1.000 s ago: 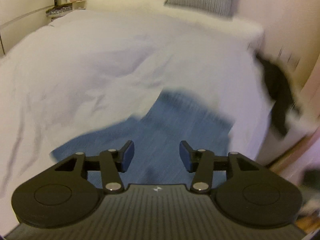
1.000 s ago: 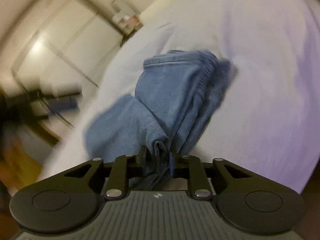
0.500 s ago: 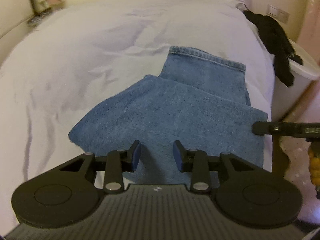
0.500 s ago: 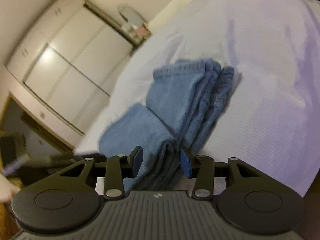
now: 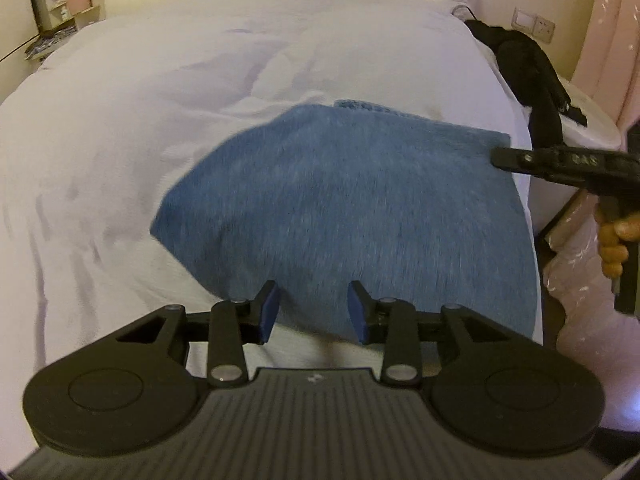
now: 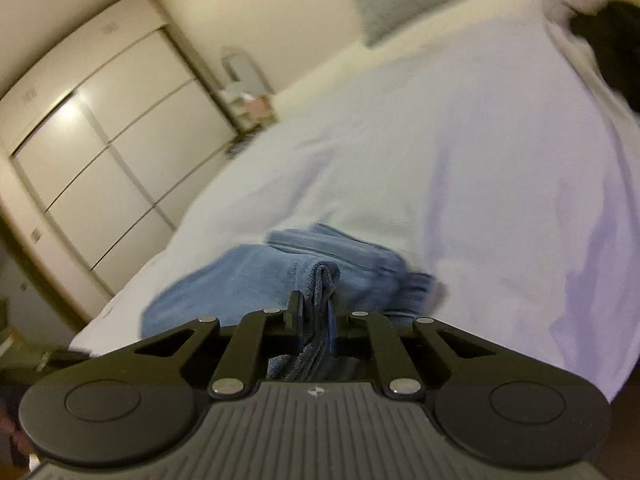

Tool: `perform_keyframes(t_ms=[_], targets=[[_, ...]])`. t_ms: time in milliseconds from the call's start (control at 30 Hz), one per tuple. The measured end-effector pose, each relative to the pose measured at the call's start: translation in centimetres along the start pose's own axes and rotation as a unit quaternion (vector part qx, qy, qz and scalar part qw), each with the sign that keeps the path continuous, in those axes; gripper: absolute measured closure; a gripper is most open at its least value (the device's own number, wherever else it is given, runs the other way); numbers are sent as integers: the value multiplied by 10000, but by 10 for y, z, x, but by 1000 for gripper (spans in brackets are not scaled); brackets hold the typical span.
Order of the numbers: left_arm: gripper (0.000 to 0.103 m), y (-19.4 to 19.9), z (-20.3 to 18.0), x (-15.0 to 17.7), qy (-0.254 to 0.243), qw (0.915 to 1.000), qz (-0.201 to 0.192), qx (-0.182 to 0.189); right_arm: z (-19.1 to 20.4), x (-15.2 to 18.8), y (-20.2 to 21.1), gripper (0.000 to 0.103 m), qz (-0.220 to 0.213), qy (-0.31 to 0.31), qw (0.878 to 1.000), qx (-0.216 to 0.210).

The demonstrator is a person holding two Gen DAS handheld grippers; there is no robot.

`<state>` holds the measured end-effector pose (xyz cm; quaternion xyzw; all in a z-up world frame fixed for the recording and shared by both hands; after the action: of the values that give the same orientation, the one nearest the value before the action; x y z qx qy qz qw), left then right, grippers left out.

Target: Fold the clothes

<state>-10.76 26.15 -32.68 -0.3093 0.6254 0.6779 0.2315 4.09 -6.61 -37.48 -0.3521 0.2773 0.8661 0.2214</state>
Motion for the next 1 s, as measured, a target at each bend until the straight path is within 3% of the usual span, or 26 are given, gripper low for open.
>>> perform_keyframes(t_ms=[233,400,500,700,833,1000], targets=[[71,-1,-2,1,-20,10000,39,2,6,-16,5,94,-357,153,9992,-119],[71,-5,-11,7,13,9999,168,36,-13,-13,-16,94,-36,38,9997,222],[71,-4,-15,14,93,9995,317,-17,-21,-8,-19,93,20,-160,9996,214],[71,1,-28,32,418,9967,557,-425,-22,-10,-23,91,131,-145,9996,180],[71,1,-33,38,750,9923,689,-712,-24,-13,-22,80,190,-136,9994,243],[71,4,-41,34,793,9901,679,-935,-24,-14,-22,80,236,-144,9993,234]])
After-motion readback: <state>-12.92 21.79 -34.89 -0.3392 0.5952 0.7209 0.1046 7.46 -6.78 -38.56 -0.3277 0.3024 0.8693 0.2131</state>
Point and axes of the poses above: each gripper's, at about its wrist camera, not at the fingertips, and y roughly against the way its jaws point, z to its left, x to its underside, the point moved 2 cm from there along -y, roughly the way its jaws point, and after that the axes turned 7 degrees about -z, right-handed, at the moved point
